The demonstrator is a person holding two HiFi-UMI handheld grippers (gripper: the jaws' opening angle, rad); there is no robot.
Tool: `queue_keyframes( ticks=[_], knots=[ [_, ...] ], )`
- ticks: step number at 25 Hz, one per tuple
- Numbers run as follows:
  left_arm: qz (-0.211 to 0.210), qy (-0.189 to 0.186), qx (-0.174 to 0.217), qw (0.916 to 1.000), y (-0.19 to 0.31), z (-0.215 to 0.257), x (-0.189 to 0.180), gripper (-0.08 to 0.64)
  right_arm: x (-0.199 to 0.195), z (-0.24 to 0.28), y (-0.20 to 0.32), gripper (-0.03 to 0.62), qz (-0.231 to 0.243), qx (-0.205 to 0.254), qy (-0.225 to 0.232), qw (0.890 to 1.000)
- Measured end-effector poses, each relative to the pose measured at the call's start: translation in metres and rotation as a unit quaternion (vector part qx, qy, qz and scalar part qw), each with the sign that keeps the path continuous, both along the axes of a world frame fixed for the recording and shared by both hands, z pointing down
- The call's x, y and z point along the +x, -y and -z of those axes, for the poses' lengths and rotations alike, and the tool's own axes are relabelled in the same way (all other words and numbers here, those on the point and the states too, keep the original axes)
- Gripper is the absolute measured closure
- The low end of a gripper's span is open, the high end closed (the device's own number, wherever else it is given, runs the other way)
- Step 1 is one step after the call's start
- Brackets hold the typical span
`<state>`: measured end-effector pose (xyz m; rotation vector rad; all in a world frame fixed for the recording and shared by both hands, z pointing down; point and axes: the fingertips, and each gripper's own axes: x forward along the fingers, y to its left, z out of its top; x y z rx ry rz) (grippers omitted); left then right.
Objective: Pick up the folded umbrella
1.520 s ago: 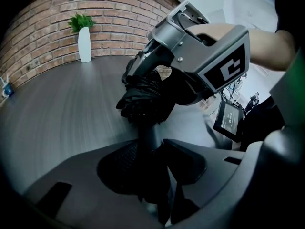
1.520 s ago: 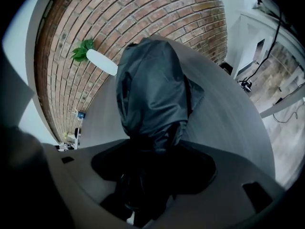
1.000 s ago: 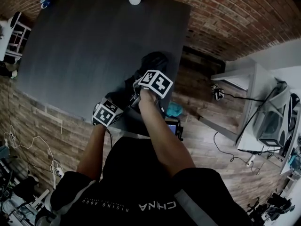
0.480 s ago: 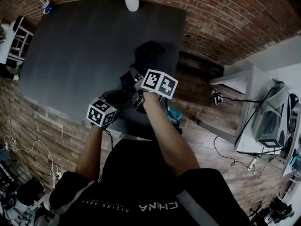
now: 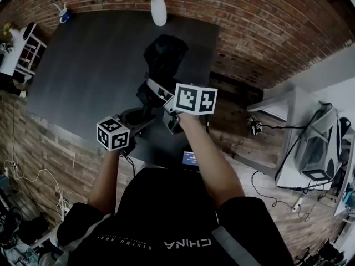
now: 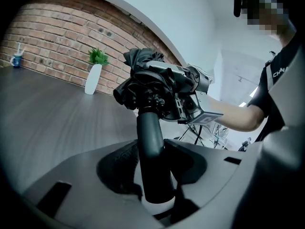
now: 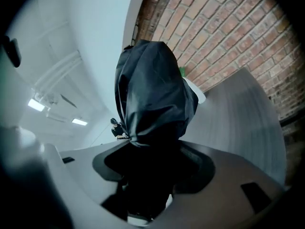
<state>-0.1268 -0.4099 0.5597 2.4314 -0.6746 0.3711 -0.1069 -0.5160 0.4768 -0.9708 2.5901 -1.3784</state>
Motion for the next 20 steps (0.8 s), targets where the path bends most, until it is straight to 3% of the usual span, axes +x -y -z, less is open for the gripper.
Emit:
queue_keyframes(
  ticks=[5,10,20],
  knots=[
    [-0.012,-0.02,0.015,0.9996,-0.003,0.02,0.005,0.397,-0.002,0.025,-0.004,0.327,0.044,0.053,-0.025,0.997],
    [-0.008,-0.03,0.025,0.9992,-0.001,0.033,0.009,0.399,-0.007,0.052,-0.009,0.327,0.074,0.095,-0.021,0.993],
    [0.002,-0.027,0.027,0.9992,-0.015,0.036,0.022,0.4,-0.002,0.062,-0.027,0.327,0.108,0.12,-0.02,0.987]
  ],
)
